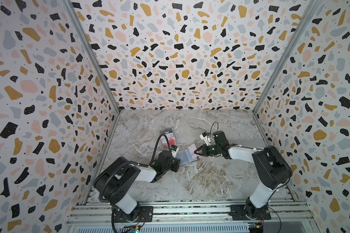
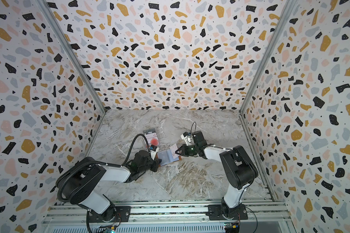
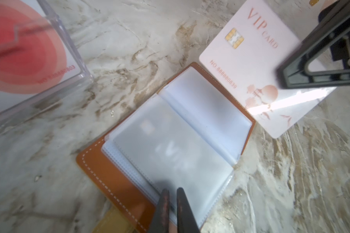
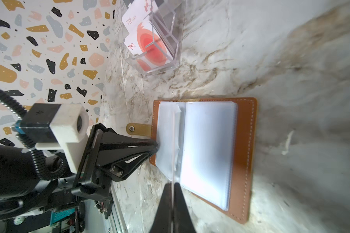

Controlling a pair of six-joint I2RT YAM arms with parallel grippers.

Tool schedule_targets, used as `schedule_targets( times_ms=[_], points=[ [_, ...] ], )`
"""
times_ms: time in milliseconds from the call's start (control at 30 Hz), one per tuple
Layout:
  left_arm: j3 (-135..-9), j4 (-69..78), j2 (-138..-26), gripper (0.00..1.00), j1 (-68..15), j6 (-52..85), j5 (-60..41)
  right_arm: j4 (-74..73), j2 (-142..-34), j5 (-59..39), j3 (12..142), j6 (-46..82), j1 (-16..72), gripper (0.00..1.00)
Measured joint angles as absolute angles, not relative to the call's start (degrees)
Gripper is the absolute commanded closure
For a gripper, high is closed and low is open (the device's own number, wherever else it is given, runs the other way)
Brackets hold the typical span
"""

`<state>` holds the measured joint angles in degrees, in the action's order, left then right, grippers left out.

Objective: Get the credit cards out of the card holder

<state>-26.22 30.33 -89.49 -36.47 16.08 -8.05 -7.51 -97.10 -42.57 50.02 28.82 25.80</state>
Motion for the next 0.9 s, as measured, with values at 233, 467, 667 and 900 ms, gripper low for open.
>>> schedule_targets(
  times_ms=[233,467,667,900],
  points=[
    [-35.7,15.1,-78.6,0.59,-35.8,11.2,-11.1,1.8,-88.0,-40.9,52.5,17.4,25.4,1.00],
    [-42.9,4.9,-73.3,0.52,-30.7,6.4,-25.3,6.1,-81.5,-44.5,52.6,8.4,25.6,1.00],
    [-46.2,-1.7,-71.7,0.50,-28.5,3.0,-37.3,8.1,-77.5,-49.7,52.5,2.0,27.1,1.00],
    [-49.7,-6.4,-73.5,0.56,-28.2,-1.0,-51.6,10.6,-78.8,-54.9,52.5,-3.0,30.9,1.00]
  ],
)
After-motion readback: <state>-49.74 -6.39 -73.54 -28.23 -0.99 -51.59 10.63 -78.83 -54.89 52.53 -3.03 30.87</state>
